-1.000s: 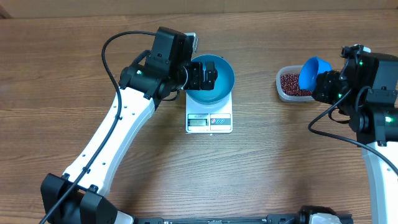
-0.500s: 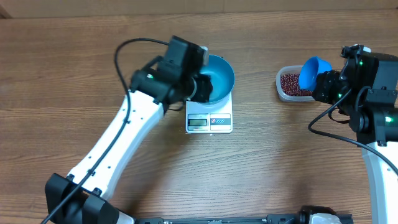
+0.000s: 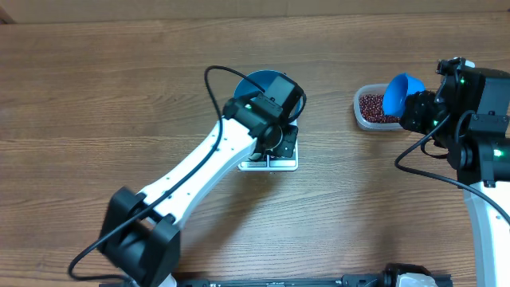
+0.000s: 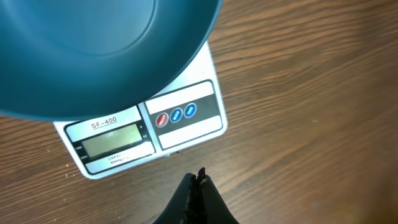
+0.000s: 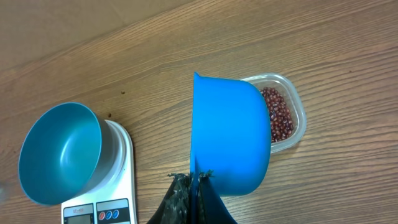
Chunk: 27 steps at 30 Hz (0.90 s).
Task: Scoop item into bowl and weigh 150g on scale
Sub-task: 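Move the left gripper over the scale's buttons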
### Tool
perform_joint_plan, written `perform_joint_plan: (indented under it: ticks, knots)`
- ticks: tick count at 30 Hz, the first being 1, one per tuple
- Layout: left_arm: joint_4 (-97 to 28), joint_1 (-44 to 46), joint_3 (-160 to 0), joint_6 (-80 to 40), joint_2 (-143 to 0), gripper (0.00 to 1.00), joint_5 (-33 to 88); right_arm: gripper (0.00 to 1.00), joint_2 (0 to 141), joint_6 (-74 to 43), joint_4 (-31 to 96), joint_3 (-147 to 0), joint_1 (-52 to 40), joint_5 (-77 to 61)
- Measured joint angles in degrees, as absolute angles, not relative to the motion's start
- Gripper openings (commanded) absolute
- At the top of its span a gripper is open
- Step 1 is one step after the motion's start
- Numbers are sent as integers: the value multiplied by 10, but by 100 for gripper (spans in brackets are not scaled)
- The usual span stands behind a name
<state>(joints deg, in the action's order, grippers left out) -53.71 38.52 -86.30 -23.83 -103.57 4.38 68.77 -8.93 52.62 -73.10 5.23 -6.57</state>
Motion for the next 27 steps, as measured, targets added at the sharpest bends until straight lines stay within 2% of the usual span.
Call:
perform_joint_plan:
  ticks: [9, 15, 20, 27]
  knots:
    - [-528, 408, -859, -276, -1070, 5, -16, 4, 688, -89, 532, -731, 52, -66]
    - [-449, 464, -787, -296, -1055, 5, -46, 4, 688, -90, 532, -731, 52, -65]
    - [-384, 498, -708, -298, -983, 4, -69, 4, 688, -90, 532, -731, 52, -66]
    - [-308, 470, -654, -222, -959, 4, -88, 4, 688, -89, 531, -731, 52, -66]
